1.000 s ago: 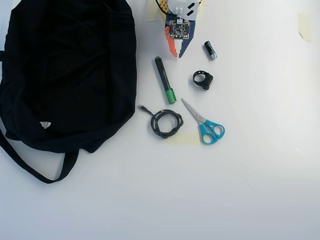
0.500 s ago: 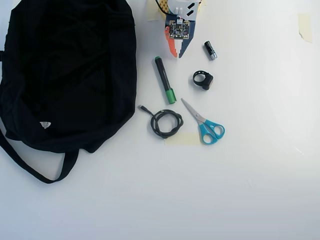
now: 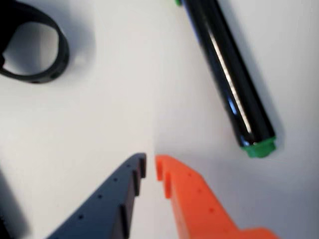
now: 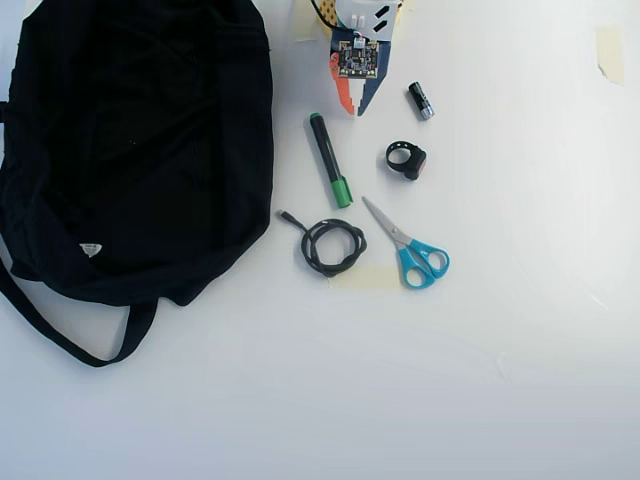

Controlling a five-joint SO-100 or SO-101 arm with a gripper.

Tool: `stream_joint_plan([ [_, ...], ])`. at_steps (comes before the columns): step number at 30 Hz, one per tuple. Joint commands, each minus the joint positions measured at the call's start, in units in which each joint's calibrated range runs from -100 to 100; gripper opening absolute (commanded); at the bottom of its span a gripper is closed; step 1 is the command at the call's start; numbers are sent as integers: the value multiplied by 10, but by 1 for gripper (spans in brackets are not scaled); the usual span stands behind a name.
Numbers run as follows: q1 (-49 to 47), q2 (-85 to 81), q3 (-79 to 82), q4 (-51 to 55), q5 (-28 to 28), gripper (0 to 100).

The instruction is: Put the bike light into the black bag

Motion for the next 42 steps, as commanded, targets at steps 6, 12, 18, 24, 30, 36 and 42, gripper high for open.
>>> stream_joint_plan([
  [6, 3, -8, 13, 24, -1, 2],
  [12, 1, -8, 13, 24, -1, 2],
  [18, -5, -8, 13, 24, -1, 2],
  [24, -5, -5, 11, 20, -1, 2],
  [30, -2, 12, -7, -43, -1, 2],
  [36, 0, 104, -104, -71, -2, 2],
  [42, -6, 207, -247, -100, -2, 2],
])
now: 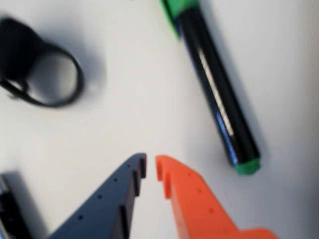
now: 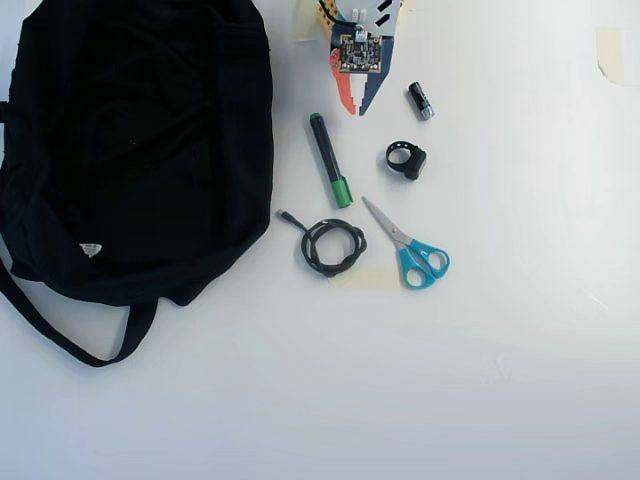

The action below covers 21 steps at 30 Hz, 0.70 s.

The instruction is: Put the bike light into the black bag

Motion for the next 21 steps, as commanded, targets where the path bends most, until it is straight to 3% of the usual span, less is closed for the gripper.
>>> stream_joint_plan([
  [1, -4, 63, -113, -49, -2, 2],
  [7, -14, 160, -204, -141, -3, 2],
  [21, -77, 465, -336, -483, -1, 2],
])
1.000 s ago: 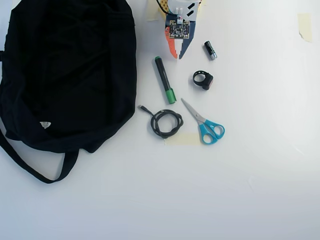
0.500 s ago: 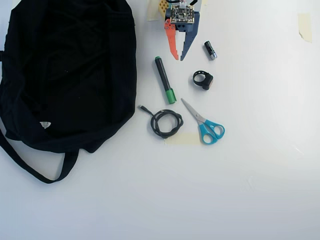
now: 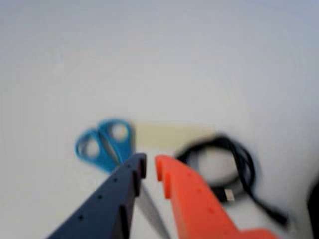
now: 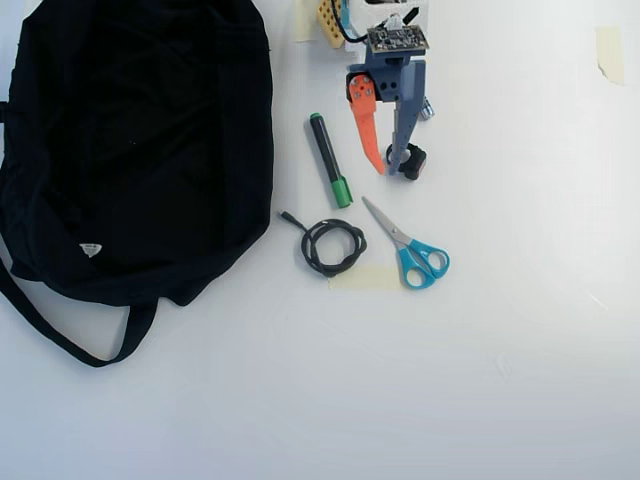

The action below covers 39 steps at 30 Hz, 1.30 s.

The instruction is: Put the bike light into the black bag

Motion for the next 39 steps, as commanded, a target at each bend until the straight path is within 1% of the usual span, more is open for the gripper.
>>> stream_joint_plan([
  [1, -23, 85, -90, -63, -1, 2],
  [2, -35, 128, -130, -62, 0, 2],
  [4, -40, 167, -160, -61, 3, 2],
  [10, -40, 228, -222, -51, 4, 2],
  [14, -41, 256, -312, 68, 4, 2],
  [15, -41, 258, -316, 76, 4, 2],
  [19, -49, 288, -402, 214, 4, 2],
  [25, -68, 283, -418, 352, 6, 2],
  [26, -68, 279, -415, 371, 15, 2],
  [30, -68, 279, -414, 464, 82, 2],
  [34, -66, 279, -413, 512, 106, 3],
  [39, -60, 278, -378, 506, 107, 3],
])
